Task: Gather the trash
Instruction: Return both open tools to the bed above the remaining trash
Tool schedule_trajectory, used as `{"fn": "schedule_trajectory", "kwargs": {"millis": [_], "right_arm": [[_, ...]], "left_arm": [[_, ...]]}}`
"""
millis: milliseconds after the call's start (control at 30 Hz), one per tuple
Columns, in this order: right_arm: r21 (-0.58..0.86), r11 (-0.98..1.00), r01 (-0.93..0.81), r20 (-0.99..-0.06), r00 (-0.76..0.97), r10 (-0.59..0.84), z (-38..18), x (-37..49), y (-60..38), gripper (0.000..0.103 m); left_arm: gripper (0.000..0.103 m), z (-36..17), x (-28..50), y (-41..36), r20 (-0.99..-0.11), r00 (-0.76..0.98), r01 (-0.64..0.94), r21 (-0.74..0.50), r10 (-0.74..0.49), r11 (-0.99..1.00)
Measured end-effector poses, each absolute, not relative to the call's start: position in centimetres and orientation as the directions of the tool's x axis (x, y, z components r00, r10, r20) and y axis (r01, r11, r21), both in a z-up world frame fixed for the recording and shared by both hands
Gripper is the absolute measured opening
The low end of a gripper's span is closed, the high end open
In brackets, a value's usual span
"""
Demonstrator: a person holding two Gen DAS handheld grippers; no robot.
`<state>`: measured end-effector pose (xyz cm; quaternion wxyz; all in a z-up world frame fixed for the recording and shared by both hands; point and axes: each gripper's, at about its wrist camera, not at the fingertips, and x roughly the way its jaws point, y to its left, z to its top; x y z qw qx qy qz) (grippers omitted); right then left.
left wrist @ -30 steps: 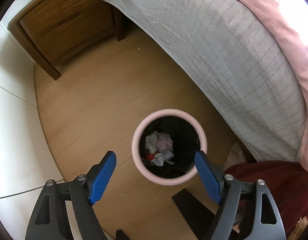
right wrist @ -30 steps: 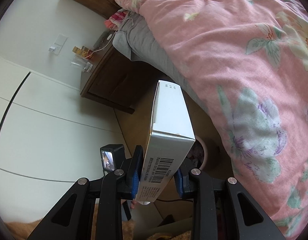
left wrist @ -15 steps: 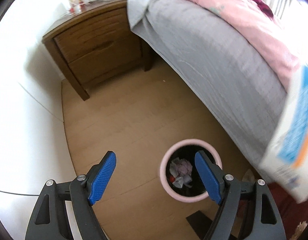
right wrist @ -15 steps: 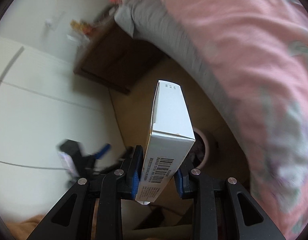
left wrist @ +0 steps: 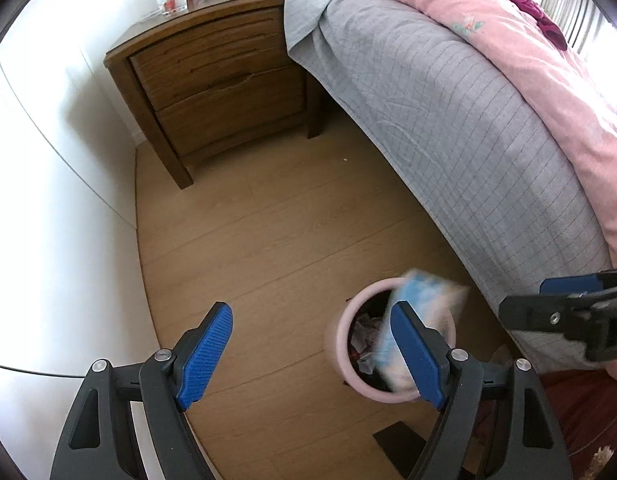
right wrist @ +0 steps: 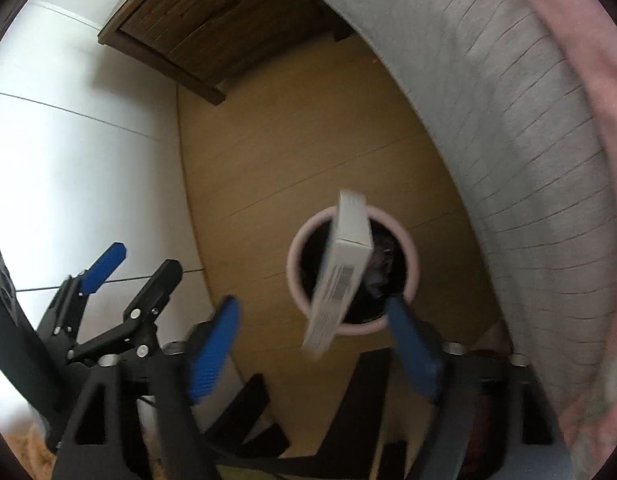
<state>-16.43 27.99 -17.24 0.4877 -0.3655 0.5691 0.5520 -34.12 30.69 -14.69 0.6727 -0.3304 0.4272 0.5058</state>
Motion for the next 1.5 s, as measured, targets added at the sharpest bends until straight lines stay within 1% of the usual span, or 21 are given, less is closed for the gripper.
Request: {"fn": "schedule_trajectory", "kwargs": {"millis": [133, 267, 433, 500, 567, 667, 800, 933, 1033, 1167, 1233, 1333, 1400, 1500], "right_arm": [[0.293, 0.177, -0.939, -0.949, -0.264, 0.172, -15.1, -14.3, 26.6, 0.078], [0.301, 0.218, -0.928, -0.934, -0.241, 0.264, -11.2, -11.2, 23.3, 0.078], [0.329, 0.362, -0.872, -0.899, -0.173, 0.401, -6.4, -5.4, 16.8, 0.078], [0.334, 0.413, -0.847, -0.88, -0.124, 0.458, -4.3, -3.3, 14.0, 0.079], [0.3, 0.456, -0.838, -0.862, -0.034, 0.505, -2.1, -1.1, 11.0, 0.079], [0.234, 0.51, -0.828, -0.845, 0.086, 0.528, 0.3, 1.8, 7.1, 0.079], [0.217, 0.601, -0.769, -0.831, 0.178, 0.527, 1.2, 7.1, 2.2, 0.079], [0.252, 0.662, -0.706, -0.815, 0.214, 0.539, 1.3, 10.7, -1.9, 0.079], [0.285, 0.71, -0.644, -0.805, 0.242, 0.542, 1.3, 13.7, -5.8, 0.079], [0.322, 0.748, -0.58, -0.796, 0.262, 0.545, 1.2, 16.6, -9.5, 0.079], [0.331, 0.758, -0.562, -0.791, 0.273, 0.548, 1.3, 17.5, -11.0, 0.079], [0.354, 0.76, -0.545, -0.782, 0.273, 0.56, 1.2, 18.4, -12.3, 0.079], [0.369, 0.76, -0.536, -0.779, 0.268, 0.567, 1.0, 18.9, -13.0, 0.079], [0.387, 0.754, -0.531, -0.774, 0.258, 0.578, 0.5, 19.2, -13.4, 0.079]], "left_arm": [[0.082, -14.6, -33.7, 30.6, -0.908, 0.135, -0.957, -0.015, 0.398, 0.29], [0.082, -14.0, -32.1, 30.6, -0.906, 0.178, -0.945, -0.049, 0.383, 0.323], [0.082, -11.4, -27.0, 29.7, -0.885, 0.281, -0.9, -0.108, 0.372, 0.423], [0.082, -9.8, -24.0, 28.8, -0.868, 0.328, -0.863, -0.115, 0.373, 0.492], [0.082, -8.3, -21.0, 27.7, -0.854, 0.367, -0.821, -0.112, 0.368, 0.559], [0.087, -6.2, -16.0, 25.4, -0.834, 0.429, -0.74, -0.105, 0.346, 0.665], [0.09, -4.2, -10.7, 22.3, -0.817, 0.484, -0.65, -0.096, 0.314, 0.754], [0.091, -2.4, -5.6, 20.1, -0.806, 0.525, -0.571, -0.096, 0.273, 0.815], [0.095, -1.3, -1.5, 18.0, -0.798, 0.556, -0.498, -0.095, 0.233, 0.862], [0.095, 0.0, 4.8, 15.8, -0.785, 0.595, -0.384, -0.088, 0.174, 0.919], [0.095, 0.0, 7.7, 15.1, -0.786, 0.595, -0.346, -0.062, 0.168, 0.936], [0.095, -0.6, 11.6, 14.5, -0.805, 0.58, -0.288, -0.056, 0.127, 0.956], [0.095, -1.1, 13.0, 14.6, -0.812, 0.571, -0.277, -0.052, 0.122, 0.959], [0.095, -1.8, 14.3, 14.7, -0.821, 0.564, -0.268, -0.076, 0.092, 0.96]]}}
